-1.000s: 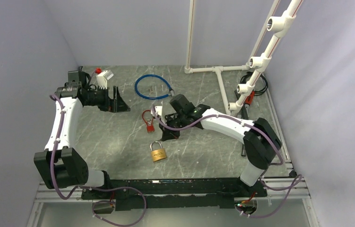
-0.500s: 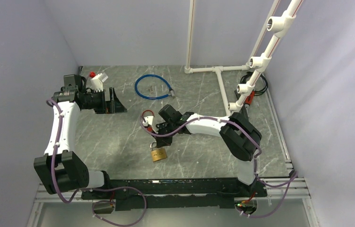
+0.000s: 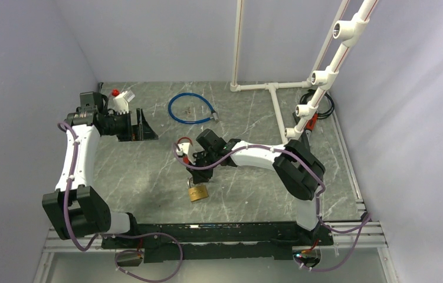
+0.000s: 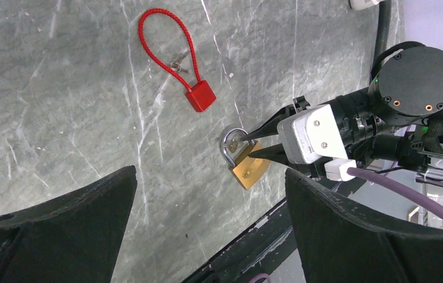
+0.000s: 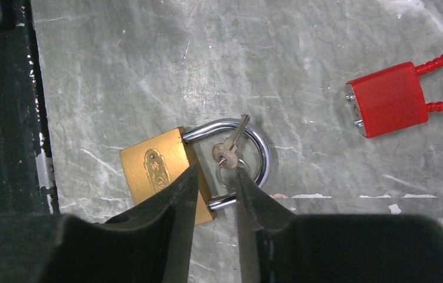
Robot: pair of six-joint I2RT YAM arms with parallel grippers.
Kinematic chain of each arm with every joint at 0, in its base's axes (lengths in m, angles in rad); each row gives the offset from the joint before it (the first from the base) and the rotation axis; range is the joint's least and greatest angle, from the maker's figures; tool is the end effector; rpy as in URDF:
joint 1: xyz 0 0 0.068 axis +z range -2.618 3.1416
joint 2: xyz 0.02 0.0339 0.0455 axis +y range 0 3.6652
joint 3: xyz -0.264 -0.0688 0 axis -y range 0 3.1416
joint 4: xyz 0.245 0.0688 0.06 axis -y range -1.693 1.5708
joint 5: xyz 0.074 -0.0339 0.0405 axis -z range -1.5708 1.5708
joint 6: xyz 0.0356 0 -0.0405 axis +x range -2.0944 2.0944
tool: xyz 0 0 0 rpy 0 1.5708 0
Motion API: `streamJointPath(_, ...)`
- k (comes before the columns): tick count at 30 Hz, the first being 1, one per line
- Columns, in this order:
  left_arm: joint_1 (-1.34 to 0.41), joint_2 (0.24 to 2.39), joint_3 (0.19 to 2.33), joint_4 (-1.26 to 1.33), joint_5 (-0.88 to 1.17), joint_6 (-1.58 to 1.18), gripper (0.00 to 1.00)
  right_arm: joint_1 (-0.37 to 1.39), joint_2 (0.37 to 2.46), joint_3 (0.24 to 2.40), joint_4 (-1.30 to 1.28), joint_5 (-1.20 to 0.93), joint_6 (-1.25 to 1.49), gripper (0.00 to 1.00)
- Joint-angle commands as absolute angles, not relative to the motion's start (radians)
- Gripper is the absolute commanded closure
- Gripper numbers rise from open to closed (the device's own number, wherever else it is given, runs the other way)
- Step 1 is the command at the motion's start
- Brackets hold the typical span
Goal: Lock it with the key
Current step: Place the key at the center of the board, then reset both arms
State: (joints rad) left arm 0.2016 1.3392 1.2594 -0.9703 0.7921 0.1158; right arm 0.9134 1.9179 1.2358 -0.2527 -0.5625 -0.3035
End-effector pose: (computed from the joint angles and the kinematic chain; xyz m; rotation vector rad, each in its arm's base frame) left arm 0.2575 0.0268 0.3248 0.1624 2.3834 -0.8804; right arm 0.2292 0.3280 0.1701 -1.6506 1.9467 0.9513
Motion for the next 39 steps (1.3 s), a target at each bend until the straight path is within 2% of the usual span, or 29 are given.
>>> streamJointPath(1, 0.204, 1.374, 1.326, -1.013, 0.785, 0.143, 0.01, 0.919, 1.845, 1.25, -0.248, -0.565, -0.305, 0.66)
streamJointPath(6, 0.204, 1.422, 1.366, -1.042, 0.77, 0.173, 0.01, 0.902, 1.75, 1.258, -0.275, -0.563, -0.293, 0.54)
streamJointPath(11, 0.202, 1.461, 1.43, -1.042, 0.656, 0.219, 0.01, 0.878, 1.634, 1.262, -0.292, -0.529, -0.26, 0.32)
streamJointPath(14, 0.199, 1.477, 1.479, -1.03, 0.573, 0.254, 0.01, 0.872, 1.56, 1.28, -0.316, -0.469, -0.251, 0.14)
streamJointPath(18, 0.188, 1.505, 1.539, -1.025, 0.495, 0.296, 0.01, 0.847, 1.439, 1.239, -0.299, -0.387, -0.231, 0.03)
streamJointPath(29, 0.16, 1.506, 1.461, -0.877, 0.335, 0.301, 0.01, 0.696, 1.06, 0.92, -0.229, -0.303, -0.216, 0.0)
streamJointPath(39, 0.128, 1.506, 1.399, -0.819, 0.286, 0.258, 0.01, 0.603, 0.888, 0.749, -0.203, -0.326, -0.18, 0.0)
